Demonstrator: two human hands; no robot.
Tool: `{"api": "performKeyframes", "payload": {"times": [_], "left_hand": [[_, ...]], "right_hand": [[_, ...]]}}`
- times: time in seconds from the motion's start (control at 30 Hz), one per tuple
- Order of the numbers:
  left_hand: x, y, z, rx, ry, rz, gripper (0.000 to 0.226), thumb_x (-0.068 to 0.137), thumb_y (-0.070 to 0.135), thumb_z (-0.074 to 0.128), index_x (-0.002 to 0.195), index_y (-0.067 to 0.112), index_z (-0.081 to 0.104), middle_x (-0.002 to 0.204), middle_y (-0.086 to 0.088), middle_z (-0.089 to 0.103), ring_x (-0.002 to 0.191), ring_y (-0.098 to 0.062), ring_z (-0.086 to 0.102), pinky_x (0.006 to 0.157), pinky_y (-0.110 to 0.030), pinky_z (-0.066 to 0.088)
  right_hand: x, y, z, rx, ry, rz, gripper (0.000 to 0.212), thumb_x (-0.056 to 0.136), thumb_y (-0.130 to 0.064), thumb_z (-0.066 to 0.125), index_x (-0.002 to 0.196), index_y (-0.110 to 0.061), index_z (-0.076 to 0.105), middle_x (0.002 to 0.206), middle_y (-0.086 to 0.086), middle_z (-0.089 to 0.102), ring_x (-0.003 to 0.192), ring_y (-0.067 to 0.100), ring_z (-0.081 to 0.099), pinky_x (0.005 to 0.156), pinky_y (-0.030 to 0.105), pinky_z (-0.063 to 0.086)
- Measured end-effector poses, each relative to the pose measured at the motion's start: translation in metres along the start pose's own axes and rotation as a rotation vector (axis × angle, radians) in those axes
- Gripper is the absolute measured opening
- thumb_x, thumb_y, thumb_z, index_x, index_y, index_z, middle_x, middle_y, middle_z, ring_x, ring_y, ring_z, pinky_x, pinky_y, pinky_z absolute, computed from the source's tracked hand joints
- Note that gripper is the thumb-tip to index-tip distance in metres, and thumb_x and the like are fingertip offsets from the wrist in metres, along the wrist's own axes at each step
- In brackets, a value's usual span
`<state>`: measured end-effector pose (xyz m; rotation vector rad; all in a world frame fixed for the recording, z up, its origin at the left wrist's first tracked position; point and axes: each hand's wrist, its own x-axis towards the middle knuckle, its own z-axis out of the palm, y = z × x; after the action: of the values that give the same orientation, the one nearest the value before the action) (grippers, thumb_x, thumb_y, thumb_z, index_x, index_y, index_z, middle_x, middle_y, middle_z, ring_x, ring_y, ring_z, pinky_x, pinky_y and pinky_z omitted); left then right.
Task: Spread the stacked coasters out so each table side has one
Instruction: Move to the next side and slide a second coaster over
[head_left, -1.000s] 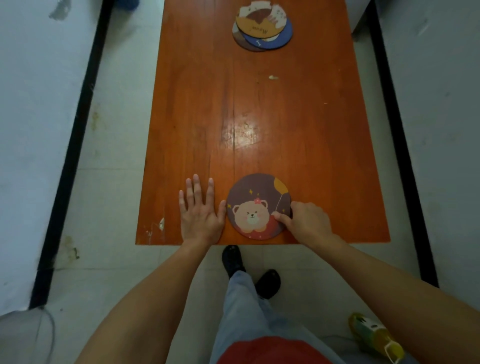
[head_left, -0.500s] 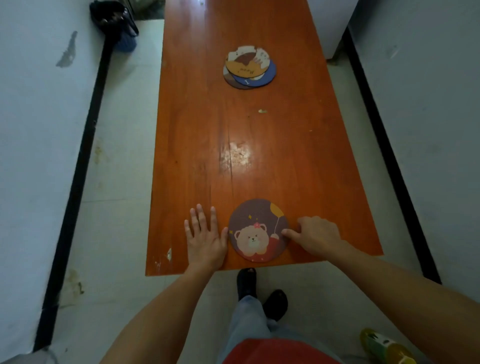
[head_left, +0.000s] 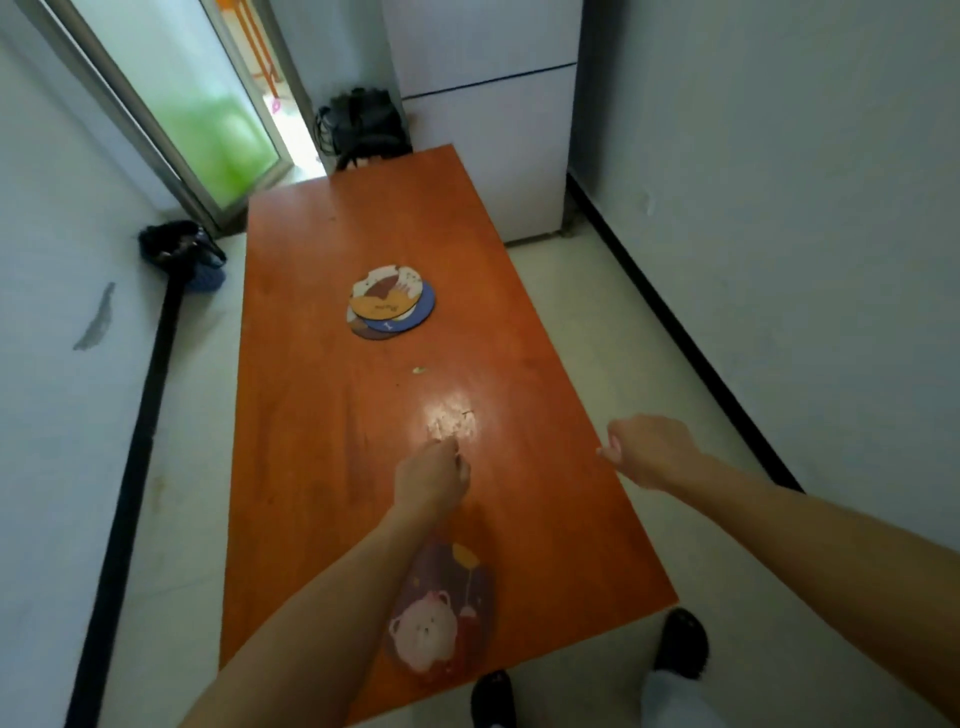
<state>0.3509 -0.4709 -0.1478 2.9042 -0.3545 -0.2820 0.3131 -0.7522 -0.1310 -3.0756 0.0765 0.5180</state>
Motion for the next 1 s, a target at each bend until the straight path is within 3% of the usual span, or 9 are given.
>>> {"api": "performKeyframes", "payload": {"times": [0.2, 0.4, 0.53, 0.77, 0.9, 1.0], "left_hand": [[0.074, 0.110, 0.008, 0.059, 0.009, 0.035, 0.026, 0.094, 0.028, 0.044, 0.103, 0.011, 0.062, 0.095, -0.008, 0.065, 0.083, -0.027, 0.060, 0.066, -0.037, 0.049], [0.124, 0.212, 0.020, 0.049, -0.017, 0.010, 0.023, 0.090, 0.027, 0.046, 0.097, 0.011, 0.062, 0.098, -0.010, 0.066, 0.089, -0.033, 0.061, 0.067, -0.035, 0.042], [0.149, 0.246, 0.015, 0.011, -0.012, -0.028, 0.022, 0.091, 0.026, 0.045, 0.092, 0.012, 0.062, 0.092, -0.006, 0.065, 0.083, -0.026, 0.062, 0.070, -0.034, 0.051], [0.181, 0.214, 0.002, -0.031, -0.015, -0.281, 0.017, 0.092, 0.027, 0.046, 0.081, 0.017, 0.055, 0.081, -0.002, 0.060, 0.072, -0.020, 0.060, 0.072, -0.038, 0.055], [0.215, 0.187, 0.008, -0.024, -0.027, -0.389, 0.016, 0.092, 0.028, 0.045, 0.081, 0.018, 0.052, 0.086, -0.004, 0.062, 0.075, -0.023, 0.059, 0.069, -0.034, 0.050], [0.251, 0.170, 0.011, -0.060, -0.040, -0.454, 0.016, 0.093, 0.027, 0.045, 0.089, 0.016, 0.056, 0.091, -0.005, 0.064, 0.080, -0.022, 0.061, 0.076, -0.037, 0.053]], "right_hand": [[0.041, 0.115, -0.019, -0.054, -0.007, -0.059, 0.034, 0.091, -0.051, 0.045, 0.095, -0.020, 0.057, 0.102, 0.008, 0.066, 0.091, 0.029, 0.062, 0.067, 0.033, 0.040], [0.078, 0.217, -0.053, -0.085, 0.054, -0.148, 0.034, 0.092, -0.048, 0.044, 0.098, -0.017, 0.057, 0.102, 0.009, 0.066, 0.090, 0.030, 0.062, 0.064, 0.033, 0.037], [0.115, 0.261, -0.076, -0.101, 0.072, -0.181, 0.032, 0.092, -0.046, 0.044, 0.093, -0.017, 0.056, 0.099, 0.009, 0.065, 0.085, 0.028, 0.060, 0.063, 0.032, 0.036], [0.203, 0.236, -0.095, -0.119, 0.025, -0.361, 0.031, 0.092, -0.046, 0.045, 0.097, -0.019, 0.058, 0.100, 0.007, 0.065, 0.085, 0.027, 0.060, 0.063, 0.032, 0.038], [0.263, 0.204, -0.110, -0.162, 0.041, -0.488, 0.030, 0.091, -0.045, 0.046, 0.097, -0.019, 0.059, 0.100, 0.007, 0.066, 0.087, 0.027, 0.061, 0.064, 0.033, 0.039], [0.314, 0.186, -0.126, -0.168, 0.055, -0.547, 0.030, 0.091, -0.044, 0.047, 0.097, -0.018, 0.060, 0.100, 0.007, 0.066, 0.088, 0.027, 0.062, 0.065, 0.033, 0.041]]}}
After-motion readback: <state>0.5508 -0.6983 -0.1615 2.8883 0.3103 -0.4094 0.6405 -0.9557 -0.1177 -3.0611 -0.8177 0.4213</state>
